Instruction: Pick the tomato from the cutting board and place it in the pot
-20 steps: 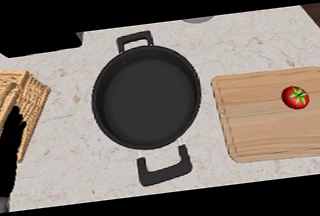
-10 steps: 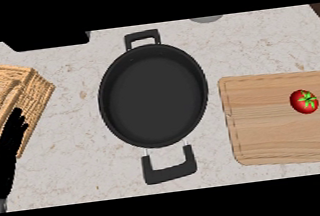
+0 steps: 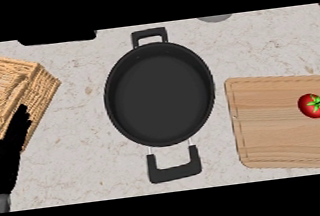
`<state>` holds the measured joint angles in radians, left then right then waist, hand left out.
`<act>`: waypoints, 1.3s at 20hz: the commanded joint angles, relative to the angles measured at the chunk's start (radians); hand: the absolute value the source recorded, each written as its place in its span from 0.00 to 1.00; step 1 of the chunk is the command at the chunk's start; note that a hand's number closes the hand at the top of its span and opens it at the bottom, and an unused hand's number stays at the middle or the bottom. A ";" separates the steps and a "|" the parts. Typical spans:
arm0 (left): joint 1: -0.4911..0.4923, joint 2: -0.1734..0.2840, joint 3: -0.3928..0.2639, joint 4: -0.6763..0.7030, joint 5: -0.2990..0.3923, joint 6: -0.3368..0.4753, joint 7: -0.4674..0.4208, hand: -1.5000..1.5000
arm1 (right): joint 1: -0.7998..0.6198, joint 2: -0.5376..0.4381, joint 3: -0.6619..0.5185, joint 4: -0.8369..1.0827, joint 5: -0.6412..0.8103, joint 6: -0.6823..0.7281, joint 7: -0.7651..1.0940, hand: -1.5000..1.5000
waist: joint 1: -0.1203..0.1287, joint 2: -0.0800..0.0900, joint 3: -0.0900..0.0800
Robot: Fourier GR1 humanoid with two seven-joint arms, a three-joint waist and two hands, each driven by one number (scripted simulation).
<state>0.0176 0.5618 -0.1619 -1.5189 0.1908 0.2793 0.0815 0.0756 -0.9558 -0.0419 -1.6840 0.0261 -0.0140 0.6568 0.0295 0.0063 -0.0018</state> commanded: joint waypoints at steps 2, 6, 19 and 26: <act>-0.039 -0.046 -0.009 0.055 -0.035 0.021 -0.031 0.50 | -0.152 -0.024 0.092 0.127 -0.094 0.218 0.123 0.00 | 0.011 0.006 0.001; -0.014 -0.021 0.020 0.023 -0.023 -0.017 -0.007 0.50 | -0.314 0.027 0.150 0.133 -0.121 0.308 0.298 0.00 | -0.002 -0.002 0.001; -0.005 -0.043 0.117 0.027 -0.058 -0.096 0.014 0.50 | -0.516 0.181 0.170 0.456 0.059 0.468 0.238 0.00 | -0.020 -0.005 0.002; 0.023 -0.099 0.109 -0.036 -0.110 -0.092 0.066 0.50 | -0.505 0.270 0.168 0.540 0.148 0.468 0.196 0.00 | -0.022 -0.006 0.002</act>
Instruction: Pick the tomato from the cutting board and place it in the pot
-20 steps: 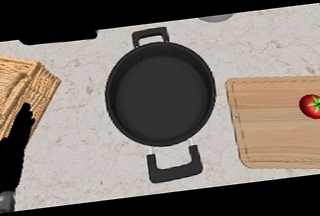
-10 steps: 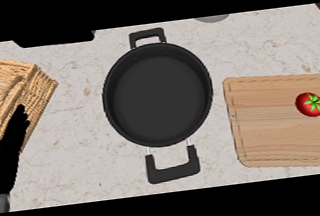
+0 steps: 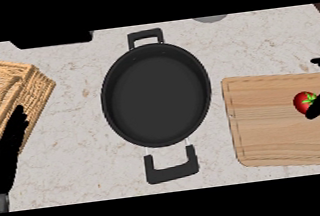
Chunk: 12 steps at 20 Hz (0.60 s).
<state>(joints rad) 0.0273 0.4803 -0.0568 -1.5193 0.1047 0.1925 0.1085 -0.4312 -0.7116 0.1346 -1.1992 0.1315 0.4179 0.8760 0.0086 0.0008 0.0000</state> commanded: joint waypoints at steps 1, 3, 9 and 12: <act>0.018 -0.051 -0.009 -0.038 -0.053 0.024 0.019 0.50 | -0.016 0.058 -0.010 -0.021 0.022 0.042 0.092 0.00 | -0.004 -0.002 0.000; -0.003 -0.030 0.032 -0.018 -0.047 -0.013 0.031 0.50 | 0.009 0.058 -0.024 0.067 0.082 0.026 -0.017 0.00 | -0.004 0.000 0.000; 0.042 -0.078 0.041 -0.066 -0.085 -0.018 0.026 0.50 | -0.094 0.111 -0.047 0.166 0.161 0.046 0.006 0.00 | 0.001 -0.001 0.000; -0.016 -0.072 0.067 -0.052 -0.085 -0.049 0.073 0.50 | -0.045 0.098 -0.066 0.251 0.218 0.021 -0.136 0.00 | 0.000 0.001 0.000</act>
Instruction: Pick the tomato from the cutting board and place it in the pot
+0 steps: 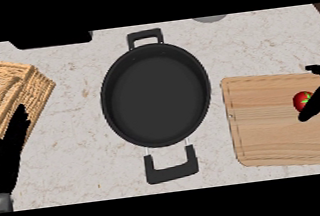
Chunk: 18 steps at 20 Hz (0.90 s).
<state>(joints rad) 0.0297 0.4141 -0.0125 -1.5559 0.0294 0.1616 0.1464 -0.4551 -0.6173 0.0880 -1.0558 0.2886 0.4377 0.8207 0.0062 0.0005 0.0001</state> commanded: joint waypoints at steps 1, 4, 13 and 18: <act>0.024 -0.008 0.021 -0.066 -0.028 -0.030 0.044 0.50 | -0.038 0.015 -0.044 0.055 0.047 0.031 -0.024 0.00 | 0.001 0.000 0.000; -0.032 0.017 0.090 0.065 0.006 -0.090 -0.029 0.50 | -0.017 0.051 -0.037 0.105 0.089 -0.016 -0.076 0.00 | 0.001 0.001 0.000; 0.046 -0.077 0.070 -0.001 -0.072 -0.066 -0.046 0.50 | 0.020 0.065 -0.045 0.061 0.174 0.016 -0.182 1.00 | 0.000 -0.001 0.000; 0.014 -0.091 0.086 0.015 -0.098 -0.077 -0.023 0.50 | 0.047 0.103 -0.057 0.029 0.199 0.018 -0.178 1.00 | -0.004 -0.001 0.000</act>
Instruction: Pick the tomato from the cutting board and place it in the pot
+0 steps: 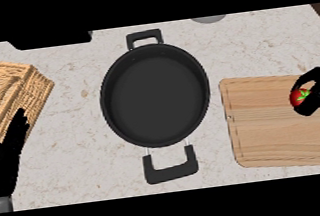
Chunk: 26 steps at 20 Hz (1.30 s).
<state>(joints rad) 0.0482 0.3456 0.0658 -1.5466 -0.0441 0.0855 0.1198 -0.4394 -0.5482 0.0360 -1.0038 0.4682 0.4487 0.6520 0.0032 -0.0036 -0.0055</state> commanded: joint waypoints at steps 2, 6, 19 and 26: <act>0.010 0.001 0.022 0.022 0.017 -0.026 -0.009 0.50 | 0.036 0.082 0.101 -0.153 0.019 0.048 -0.059 1.00 | -0.010 -0.004 0.004; -0.038 -0.012 -0.036 0.019 -0.003 -0.044 -0.006 0.50 | -0.112 0.344 0.417 -0.311 0.097 0.093 -0.170 1.00 | 0.109 -0.013 0.001; -0.078 -0.020 -0.012 0.061 -0.030 0.003 0.023 0.50 | -0.294 0.547 1.004 -0.749 0.325 -0.165 0.269 1.00 | 0.016 -0.012 0.004; -0.058 0.003 0.014 0.041 -0.009 -0.023 0.031 0.50 | -0.427 0.548 1.026 -0.967 0.419 -0.237 0.572 1.00 | 0.012 -0.012 0.004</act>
<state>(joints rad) -0.0110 0.3349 0.0658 -1.4870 -0.0602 0.0704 0.1289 -0.8005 -0.0090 1.0362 -1.8543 0.8684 0.2315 1.0119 0.0184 -0.0159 -0.0017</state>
